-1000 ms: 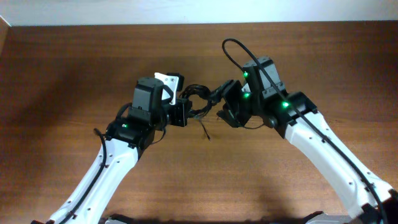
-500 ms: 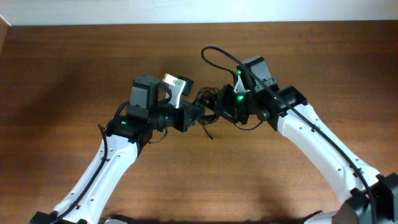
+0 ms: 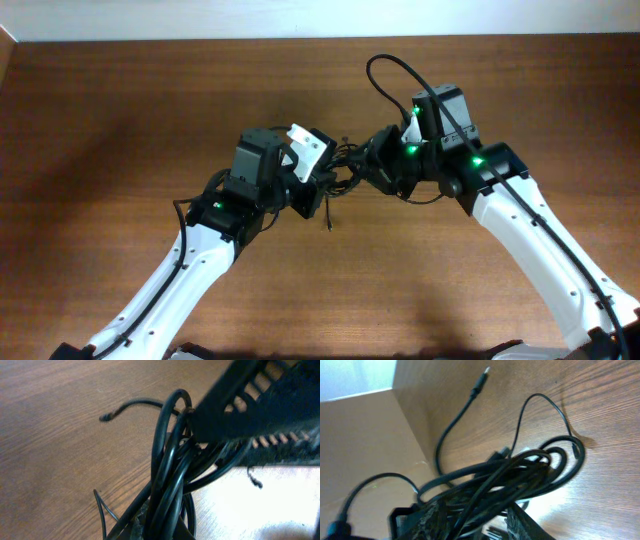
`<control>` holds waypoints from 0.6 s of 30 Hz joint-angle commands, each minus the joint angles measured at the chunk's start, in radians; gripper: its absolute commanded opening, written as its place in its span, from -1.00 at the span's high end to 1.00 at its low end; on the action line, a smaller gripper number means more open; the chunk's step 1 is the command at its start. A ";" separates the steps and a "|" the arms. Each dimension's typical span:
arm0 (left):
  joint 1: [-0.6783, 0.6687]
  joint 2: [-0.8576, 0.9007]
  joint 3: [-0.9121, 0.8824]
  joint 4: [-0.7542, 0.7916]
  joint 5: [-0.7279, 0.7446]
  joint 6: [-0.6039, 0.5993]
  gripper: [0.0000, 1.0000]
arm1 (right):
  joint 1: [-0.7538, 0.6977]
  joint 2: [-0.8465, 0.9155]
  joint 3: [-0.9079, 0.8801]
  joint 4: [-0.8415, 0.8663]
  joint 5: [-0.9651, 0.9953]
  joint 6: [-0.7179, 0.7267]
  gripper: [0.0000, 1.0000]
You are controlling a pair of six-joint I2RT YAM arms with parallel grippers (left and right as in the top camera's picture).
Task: Untangle cables
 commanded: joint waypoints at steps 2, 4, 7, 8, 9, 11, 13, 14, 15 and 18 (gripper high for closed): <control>-0.002 -0.044 0.025 0.021 0.010 0.011 1.00 | -0.005 0.037 0.001 -0.005 0.000 -0.002 0.74; -0.001 -0.044 0.025 0.016 0.009 0.008 0.98 | -0.005 0.037 0.001 0.000 0.068 -0.094 0.92; 0.061 -0.060 0.026 0.021 0.010 -0.027 1.00 | -0.006 0.037 0.001 -0.021 0.108 -0.185 0.92; 0.092 -0.082 0.025 0.023 0.010 -0.072 0.83 | -0.006 0.037 0.001 -0.021 0.113 -0.218 0.92; 0.105 -0.097 0.025 0.023 0.010 -0.077 0.76 | -0.005 0.037 0.001 -0.026 0.133 -0.225 0.92; 0.120 -0.147 0.026 0.026 0.010 -0.077 0.77 | -0.006 0.037 0.001 -0.053 0.181 -0.229 0.92; 0.119 -0.192 0.025 0.047 0.010 -0.119 0.62 | -0.006 0.037 0.001 -0.079 0.208 -0.250 0.92; 0.119 -0.207 0.025 0.050 0.010 -0.121 0.45 | -0.006 0.037 0.001 -0.078 0.209 -0.254 0.92; 0.119 -0.217 0.025 0.046 0.010 -0.121 0.00 | -0.006 0.037 0.001 -0.078 0.209 -0.254 0.92; 0.119 -0.217 0.025 0.023 0.010 -0.121 -0.22 | -0.006 0.037 0.001 -0.079 0.209 -0.273 0.92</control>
